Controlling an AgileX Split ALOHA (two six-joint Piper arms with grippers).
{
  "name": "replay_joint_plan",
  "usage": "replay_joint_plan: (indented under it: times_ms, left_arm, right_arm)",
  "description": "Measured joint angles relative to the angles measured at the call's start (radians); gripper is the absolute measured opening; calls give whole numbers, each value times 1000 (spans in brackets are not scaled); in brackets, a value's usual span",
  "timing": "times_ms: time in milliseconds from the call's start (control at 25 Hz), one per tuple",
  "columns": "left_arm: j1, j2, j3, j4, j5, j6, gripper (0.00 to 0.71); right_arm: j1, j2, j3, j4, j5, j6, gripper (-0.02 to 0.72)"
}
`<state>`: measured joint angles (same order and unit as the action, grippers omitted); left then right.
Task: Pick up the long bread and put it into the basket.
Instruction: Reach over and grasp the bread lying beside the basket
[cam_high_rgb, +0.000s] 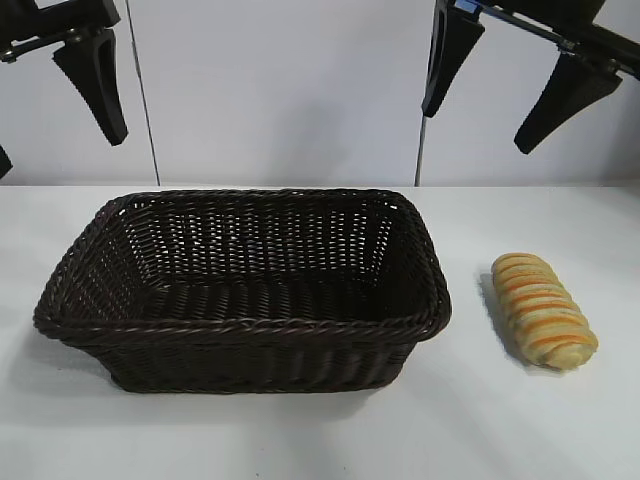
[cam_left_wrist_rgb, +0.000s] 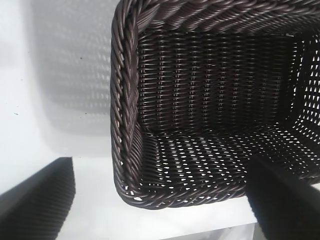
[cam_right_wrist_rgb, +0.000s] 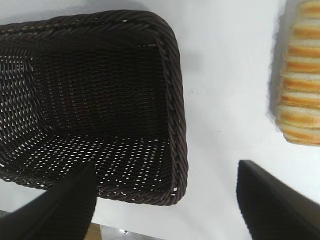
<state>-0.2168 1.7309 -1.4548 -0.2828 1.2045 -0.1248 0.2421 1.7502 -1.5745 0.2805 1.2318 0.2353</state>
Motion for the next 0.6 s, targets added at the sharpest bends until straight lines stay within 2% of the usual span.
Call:
replay_joint_plan:
  times_ms: [160,440,600]
  left_arm:
    - [0,0,0,-5,-5,-14,668]
    - [0,0,0,-92,-62,-49,668]
    - [0,0,34,-102,-87,-52,668]
  right_arm:
    - [0,0,0,0,0,-7,559]
    - [0,0,0,0,0,-17,559]
    - [0,0,0,0,0,-20,559]
